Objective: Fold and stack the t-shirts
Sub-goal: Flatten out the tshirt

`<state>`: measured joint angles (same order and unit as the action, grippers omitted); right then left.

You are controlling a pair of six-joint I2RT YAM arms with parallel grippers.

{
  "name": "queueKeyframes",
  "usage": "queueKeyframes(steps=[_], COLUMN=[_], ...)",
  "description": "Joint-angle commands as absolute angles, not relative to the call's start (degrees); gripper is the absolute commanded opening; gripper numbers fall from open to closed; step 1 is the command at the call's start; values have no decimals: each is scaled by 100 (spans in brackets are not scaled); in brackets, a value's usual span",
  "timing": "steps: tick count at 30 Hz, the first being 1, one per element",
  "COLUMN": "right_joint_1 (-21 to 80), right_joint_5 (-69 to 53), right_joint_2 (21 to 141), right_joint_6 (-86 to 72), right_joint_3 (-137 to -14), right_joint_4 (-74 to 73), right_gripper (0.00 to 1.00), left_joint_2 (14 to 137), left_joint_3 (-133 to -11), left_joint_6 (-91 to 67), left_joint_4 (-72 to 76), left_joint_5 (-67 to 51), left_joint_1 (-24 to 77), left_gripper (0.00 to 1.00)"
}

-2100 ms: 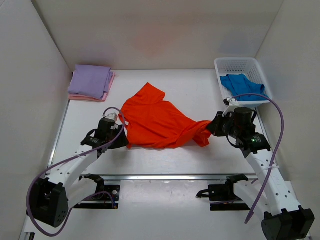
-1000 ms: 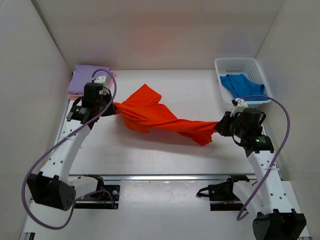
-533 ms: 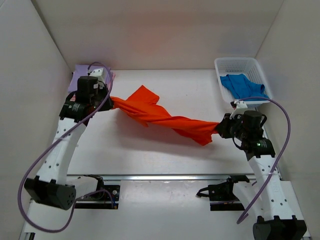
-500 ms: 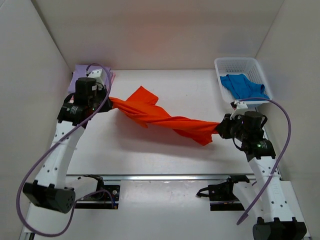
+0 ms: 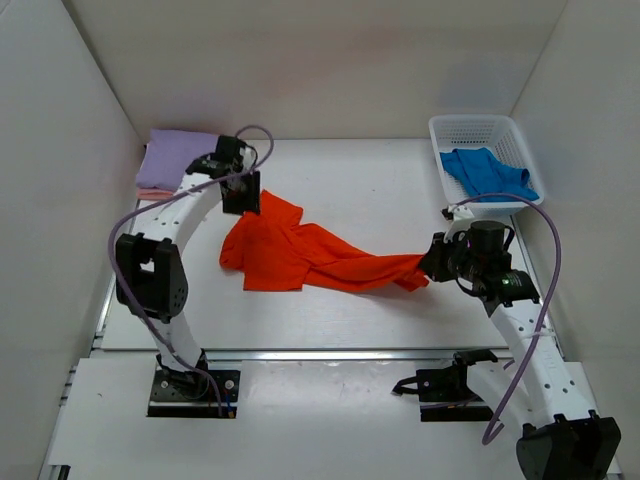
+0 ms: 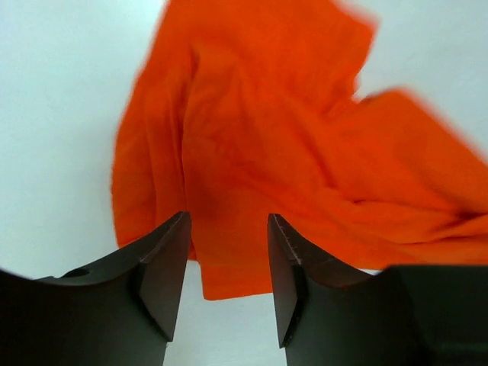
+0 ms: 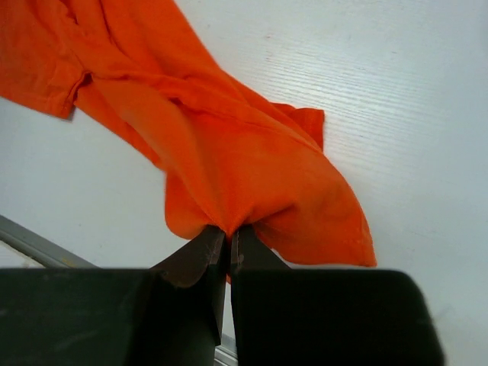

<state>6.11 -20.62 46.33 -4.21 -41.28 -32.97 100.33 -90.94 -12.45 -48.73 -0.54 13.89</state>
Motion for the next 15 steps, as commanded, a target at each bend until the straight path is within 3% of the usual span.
queueKeyframes(steps=[1, 6, 15], right_joint_1=[642, 492, 695], right_joint_5=[-2091, -2294, -2258], right_joint_2=[4579, 4675, 4579], right_joint_6=[-528, -492, -685], right_joint_3=[-4026, -3894, -3630], right_joint_4=[-2971, -2822, -2689], right_gripper=[0, 0, 0], left_joint_2=[9414, 8193, 8033], left_joint_3=[-8179, -6094, -5019], left_joint_6=[-1221, -1441, -1836], left_joint_4=[-4846, -4194, -3437], left_joint_5=[-122, -387, -229], left_joint_1=[1556, 1328, 1600], left_gripper=[57, 58, 60])
